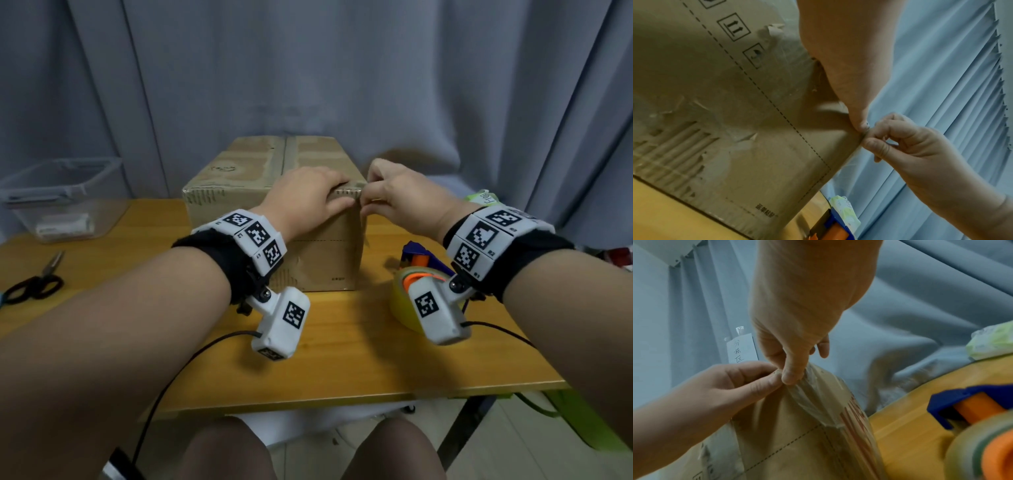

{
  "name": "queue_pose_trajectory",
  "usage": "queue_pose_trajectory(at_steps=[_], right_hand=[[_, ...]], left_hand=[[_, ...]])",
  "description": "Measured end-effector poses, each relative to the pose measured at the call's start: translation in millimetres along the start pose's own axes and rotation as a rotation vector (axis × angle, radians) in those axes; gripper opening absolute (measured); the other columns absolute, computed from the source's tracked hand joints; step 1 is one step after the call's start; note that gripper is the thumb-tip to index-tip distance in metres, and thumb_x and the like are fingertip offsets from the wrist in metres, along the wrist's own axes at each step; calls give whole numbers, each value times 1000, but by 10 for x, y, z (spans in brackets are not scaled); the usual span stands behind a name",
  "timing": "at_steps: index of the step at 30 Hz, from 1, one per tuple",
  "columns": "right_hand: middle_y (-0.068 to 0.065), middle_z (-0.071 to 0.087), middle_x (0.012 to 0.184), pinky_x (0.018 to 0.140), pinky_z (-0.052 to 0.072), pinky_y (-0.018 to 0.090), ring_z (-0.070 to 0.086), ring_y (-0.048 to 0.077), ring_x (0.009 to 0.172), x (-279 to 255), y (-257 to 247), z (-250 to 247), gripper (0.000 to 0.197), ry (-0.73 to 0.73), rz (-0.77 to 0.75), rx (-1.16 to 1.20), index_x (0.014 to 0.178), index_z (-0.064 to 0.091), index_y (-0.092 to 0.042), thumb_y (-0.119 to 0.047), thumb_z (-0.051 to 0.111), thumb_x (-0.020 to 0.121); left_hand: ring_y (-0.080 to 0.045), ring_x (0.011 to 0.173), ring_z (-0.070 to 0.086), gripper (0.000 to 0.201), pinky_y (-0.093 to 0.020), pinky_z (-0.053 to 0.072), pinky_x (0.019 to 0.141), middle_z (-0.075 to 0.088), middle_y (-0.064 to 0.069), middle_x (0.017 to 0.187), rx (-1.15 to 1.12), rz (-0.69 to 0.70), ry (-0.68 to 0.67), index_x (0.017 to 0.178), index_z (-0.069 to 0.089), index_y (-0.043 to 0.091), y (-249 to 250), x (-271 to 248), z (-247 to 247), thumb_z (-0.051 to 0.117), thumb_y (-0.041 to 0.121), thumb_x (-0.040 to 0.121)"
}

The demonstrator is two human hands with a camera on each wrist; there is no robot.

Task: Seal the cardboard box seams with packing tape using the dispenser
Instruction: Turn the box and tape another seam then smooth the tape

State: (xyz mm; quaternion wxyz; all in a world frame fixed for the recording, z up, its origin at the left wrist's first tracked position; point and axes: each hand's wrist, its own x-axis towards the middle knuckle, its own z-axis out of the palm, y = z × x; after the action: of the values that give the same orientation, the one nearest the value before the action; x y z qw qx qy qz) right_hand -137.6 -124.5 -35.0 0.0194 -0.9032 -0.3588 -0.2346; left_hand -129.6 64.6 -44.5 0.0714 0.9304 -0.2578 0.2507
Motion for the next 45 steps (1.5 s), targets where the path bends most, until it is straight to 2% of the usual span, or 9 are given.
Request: queue_pose_trajectory(at_steps=[6,11,17,22,25,29,35,39,45], right_hand=[[7,46,89,65,44,36,50,21,72,-90,-68,245,13,169,89,172,90,61,-8,-17,68,83],[-8,42,81,65,36,12,43,3,69,-53,-88,358,53,289,299,435,124,48,-15,-16,75,78],[3,43,132,98,26,-1,41,7,119,15,-3,515,55,284,305,661,139,46,-21,-20,66,88],[-8,39,144,104,35,21,40,4,125,-110,27,784,97,37,360,733,151,10,-27,-24,74,79],[-4,46,142,104,42,41,48,16,124,-205,30,970,98,-39,369,641,148,14,-36,-32,78,74],[-1,57,126,92,47,33,56,21,114,-132,43,825,91,-20,398,661,144,31,-24,-28,83,69],[7,24,156,109,30,26,33,18,138,-33,118,572,136,-76,340,556,150,-15,-22,-32,87,61],[3,7,160,107,15,14,14,9,143,-48,36,615,140,-71,346,678,148,-19,-20,-28,88,59],[0,31,152,110,32,23,33,10,136,-28,-7,577,100,145,303,697,151,17,-16,-32,78,73]], left_hand=[[-21,109,59,43,-35,46,84,66,3,118,4,-16,33,126,57,27,-5,-41,-4,48,49,90],[-22,106,60,43,-34,46,82,67,2,115,18,3,57,127,56,28,4,-61,6,47,50,90],[-23,109,59,40,-36,45,84,66,0,119,16,11,81,130,54,26,-1,-85,8,40,41,96],[-23,109,60,42,-37,44,90,65,-1,121,16,38,148,126,56,19,21,-131,90,36,40,96],[-22,111,56,54,-36,37,92,61,-1,120,136,32,172,124,54,17,58,-161,197,41,56,89],[-29,98,52,70,-40,37,81,55,-7,106,309,9,192,109,54,13,201,-92,241,50,72,72],[-30,103,49,84,-40,36,82,49,-11,115,482,132,106,123,44,8,227,47,175,64,66,66],[-25,99,53,101,-36,41,83,54,-6,114,628,83,73,127,45,8,226,-81,297,63,75,54],[-30,92,55,39,-40,39,77,61,-7,100,264,100,138,108,65,12,225,54,83,48,43,91]])
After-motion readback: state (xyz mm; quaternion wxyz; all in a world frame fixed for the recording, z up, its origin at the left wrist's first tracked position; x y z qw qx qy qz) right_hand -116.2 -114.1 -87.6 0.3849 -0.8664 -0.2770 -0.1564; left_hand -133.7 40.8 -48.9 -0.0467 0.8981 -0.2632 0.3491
